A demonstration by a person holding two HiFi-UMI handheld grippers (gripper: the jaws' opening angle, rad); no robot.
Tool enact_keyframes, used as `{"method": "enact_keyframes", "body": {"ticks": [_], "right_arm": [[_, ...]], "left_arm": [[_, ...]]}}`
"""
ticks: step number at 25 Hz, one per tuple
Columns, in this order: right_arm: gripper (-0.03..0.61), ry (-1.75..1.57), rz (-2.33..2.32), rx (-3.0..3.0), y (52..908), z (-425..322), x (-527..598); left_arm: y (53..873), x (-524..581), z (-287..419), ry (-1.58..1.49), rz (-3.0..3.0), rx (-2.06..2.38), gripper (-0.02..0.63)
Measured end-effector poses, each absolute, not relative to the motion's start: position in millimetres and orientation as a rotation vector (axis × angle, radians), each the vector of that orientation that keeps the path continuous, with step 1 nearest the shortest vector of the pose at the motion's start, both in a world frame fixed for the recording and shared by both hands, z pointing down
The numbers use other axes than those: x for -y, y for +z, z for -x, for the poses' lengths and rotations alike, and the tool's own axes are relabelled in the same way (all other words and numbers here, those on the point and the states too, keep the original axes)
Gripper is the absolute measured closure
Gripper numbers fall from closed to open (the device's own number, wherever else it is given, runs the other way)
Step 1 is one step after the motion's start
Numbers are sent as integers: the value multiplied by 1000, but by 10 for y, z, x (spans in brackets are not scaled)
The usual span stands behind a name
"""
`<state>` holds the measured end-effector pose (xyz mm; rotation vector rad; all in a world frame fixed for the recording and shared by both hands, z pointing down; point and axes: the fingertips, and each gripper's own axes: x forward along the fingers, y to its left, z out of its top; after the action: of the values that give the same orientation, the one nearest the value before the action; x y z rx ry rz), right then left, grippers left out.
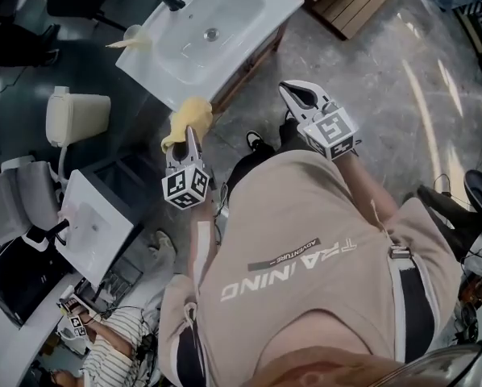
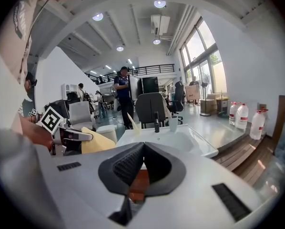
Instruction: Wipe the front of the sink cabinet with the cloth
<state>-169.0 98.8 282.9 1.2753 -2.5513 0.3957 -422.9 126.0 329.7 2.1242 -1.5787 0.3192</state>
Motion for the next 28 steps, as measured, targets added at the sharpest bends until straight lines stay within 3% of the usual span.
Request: {"method": "enact_keyframes", "body": {"ticks": [16, 28], "right_arm": [[566, 459, -1092, 2668, 3280, 1032, -114], [566, 578, -732, 2658, 3960, 1503, -568]], "left_arm": [[3412, -1277, 3807, 290, -1889, 1673, 571], [4337, -1580, 3650, 432, -1729, 1529, 571]]}}
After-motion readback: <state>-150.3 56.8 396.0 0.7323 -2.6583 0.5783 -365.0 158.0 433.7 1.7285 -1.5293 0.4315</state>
